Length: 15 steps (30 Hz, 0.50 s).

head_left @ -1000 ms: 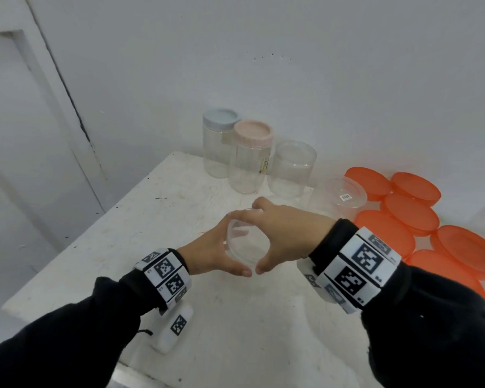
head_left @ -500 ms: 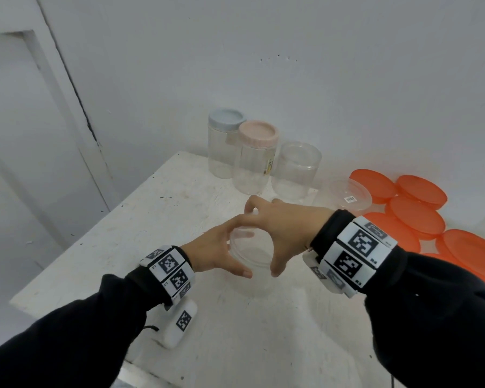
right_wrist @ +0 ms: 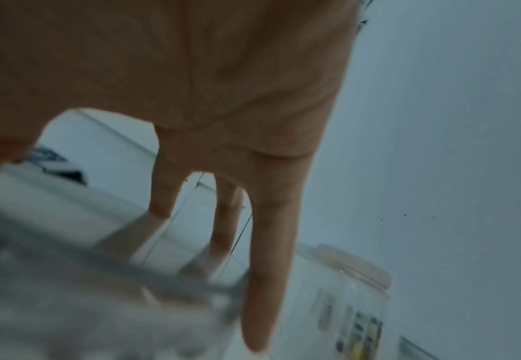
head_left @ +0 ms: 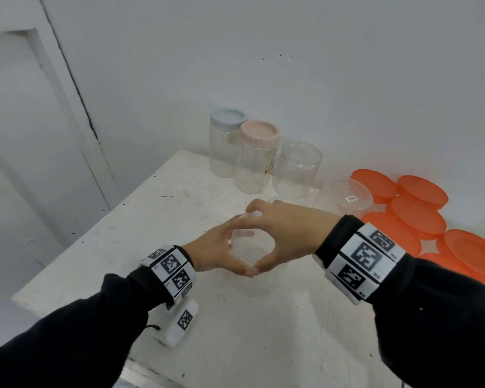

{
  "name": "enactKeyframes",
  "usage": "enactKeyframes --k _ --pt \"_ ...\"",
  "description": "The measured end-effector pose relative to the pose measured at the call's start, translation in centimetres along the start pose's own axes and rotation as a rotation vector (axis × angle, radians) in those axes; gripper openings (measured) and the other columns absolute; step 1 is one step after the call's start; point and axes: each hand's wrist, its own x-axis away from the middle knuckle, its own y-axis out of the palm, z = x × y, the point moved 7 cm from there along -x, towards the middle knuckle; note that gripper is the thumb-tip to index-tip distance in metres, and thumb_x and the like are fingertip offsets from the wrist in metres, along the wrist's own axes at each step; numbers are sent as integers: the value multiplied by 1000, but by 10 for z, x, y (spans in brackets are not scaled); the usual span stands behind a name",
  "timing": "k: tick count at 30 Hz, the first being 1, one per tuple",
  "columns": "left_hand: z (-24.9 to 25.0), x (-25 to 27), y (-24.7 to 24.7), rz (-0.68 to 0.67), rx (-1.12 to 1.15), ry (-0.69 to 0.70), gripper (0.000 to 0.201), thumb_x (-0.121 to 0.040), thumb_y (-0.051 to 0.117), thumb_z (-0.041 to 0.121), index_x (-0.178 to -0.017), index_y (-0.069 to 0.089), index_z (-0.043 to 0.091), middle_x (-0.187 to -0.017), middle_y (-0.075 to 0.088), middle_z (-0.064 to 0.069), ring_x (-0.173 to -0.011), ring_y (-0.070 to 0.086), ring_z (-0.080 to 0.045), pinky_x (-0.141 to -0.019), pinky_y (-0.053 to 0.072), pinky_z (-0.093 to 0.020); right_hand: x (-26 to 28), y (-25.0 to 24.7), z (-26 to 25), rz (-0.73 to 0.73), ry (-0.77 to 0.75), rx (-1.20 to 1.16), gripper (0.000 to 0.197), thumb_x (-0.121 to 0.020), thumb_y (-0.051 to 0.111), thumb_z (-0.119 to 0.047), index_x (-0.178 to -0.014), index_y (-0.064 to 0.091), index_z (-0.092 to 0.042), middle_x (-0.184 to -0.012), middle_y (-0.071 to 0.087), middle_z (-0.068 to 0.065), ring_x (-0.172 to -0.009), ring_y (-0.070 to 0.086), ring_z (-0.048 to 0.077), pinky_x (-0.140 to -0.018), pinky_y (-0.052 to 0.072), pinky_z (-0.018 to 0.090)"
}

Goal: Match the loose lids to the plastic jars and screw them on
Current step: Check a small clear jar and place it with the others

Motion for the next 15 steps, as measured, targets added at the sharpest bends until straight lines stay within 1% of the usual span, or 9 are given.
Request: enactKeyframes --k 2,5,7,9,10,12,14,15 --pt "3 1 0 12 2 15 100 -46 83 45 -133 34 41 -136 41 20 -121 42 7 -101 40 -26 1 1 0 65 -14 45 78 -73 63 -63 -140 26 -47 -133 37 -5 -108 43 20 -88 47 34" --pt "7 1 0 20 -10 37 103 -45 82 47 -134 32 42 -134 42 20 -122 41 7 -102 38 -26 1 3 1 143 -29 85 76 -74 60 -64 -140 26 -46 -131 40 -3 -103 43 20 -79 46 29" --pt "9 2 0 31 -19 37 98 -42 81 48 -128 32 48 -131 42 24 -119 40 12 -101 36 -22 1 4 3 178 -22 84 77 -73 59 -66 -140 25 -47 -129 41 -4 -100 42 19 -73 41 26" --pt "10 3 0 33 -12 33 94 -41 80 48 -123 32 50 -129 41 26 -117 39 16 -99 35 -19 2 5 3 212 -16 83 78 -73 58 -66 -141 25 -47 -129 41 -5 -98 39 17 -70 36 25" --pt "10 3 0 30 -10 33 94 -41 80 48 -123 32 50 -129 41 26 -117 39 16 -98 35 -18 2 7 4 226 -11 86 78 -73 58 -66 -141 25 -47 -130 41 -5 -99 39 17 -70 35 24" --pt "9 3 0 25 -17 26 95 -41 80 48 -123 32 49 -129 42 25 -118 40 12 -99 35 -20 3 10 5 240 1 68 78 -74 58 -65 -141 25 -45 -136 38 -5 -104 40 19 -74 39 26" --pt "7 4 0 19 -18 12 96 -42 82 47 -125 33 48 -128 43 24 -119 42 8 -98 39 -22 7 13 8 255 4 -8 77 -74 61 -62 -140 28 -42 -143 33 -6 -115 38 20 -86 43 29" --pt "6 5 0 22 -15 10 97 -44 83 46 -127 33 46 -127 44 25 -120 43 6 -96 41 -22 9 15 10 261 -4 -70 75 -75 64 -60 -139 31 -40 -146 30 -6 -122 36 19 -94 43 32"
